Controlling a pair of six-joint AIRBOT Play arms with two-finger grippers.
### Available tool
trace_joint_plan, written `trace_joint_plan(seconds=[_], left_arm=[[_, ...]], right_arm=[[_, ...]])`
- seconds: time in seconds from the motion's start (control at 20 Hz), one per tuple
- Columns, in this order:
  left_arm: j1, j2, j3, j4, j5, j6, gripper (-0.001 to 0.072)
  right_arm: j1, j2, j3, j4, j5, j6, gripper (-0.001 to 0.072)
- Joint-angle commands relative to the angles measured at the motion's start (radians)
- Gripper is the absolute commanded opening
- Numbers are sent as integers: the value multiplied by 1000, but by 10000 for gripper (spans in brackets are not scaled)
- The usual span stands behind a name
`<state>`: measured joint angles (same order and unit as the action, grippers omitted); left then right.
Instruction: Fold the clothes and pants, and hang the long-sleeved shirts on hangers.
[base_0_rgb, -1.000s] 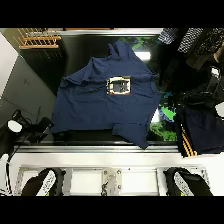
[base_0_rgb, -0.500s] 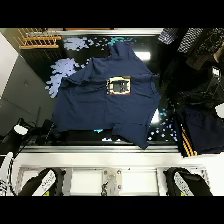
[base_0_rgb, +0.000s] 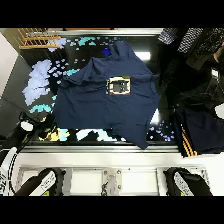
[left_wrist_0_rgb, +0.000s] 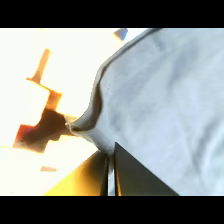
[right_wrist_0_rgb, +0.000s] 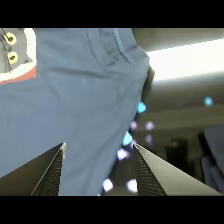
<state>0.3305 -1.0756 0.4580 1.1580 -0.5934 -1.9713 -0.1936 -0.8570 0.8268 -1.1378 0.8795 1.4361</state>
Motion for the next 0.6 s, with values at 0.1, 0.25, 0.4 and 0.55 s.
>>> trace_joint_plan(seconds=[0.1,0.25,0.4,0.55], left_arm=[[-9,0,83,-6,-41,146,8],[-9,0,88,-6,-53,151,8],[-9,0,88,-6,-53,151,8],[-9,0,88,-6,-54,151,8]], right_arm=[[-52,-120,-138,13,143,21,474],[-33,-271,-232,216,142,-127,472],[44,-420,-245,383,120,-270,471],[149,-497,-245,486,13,-315,470]])
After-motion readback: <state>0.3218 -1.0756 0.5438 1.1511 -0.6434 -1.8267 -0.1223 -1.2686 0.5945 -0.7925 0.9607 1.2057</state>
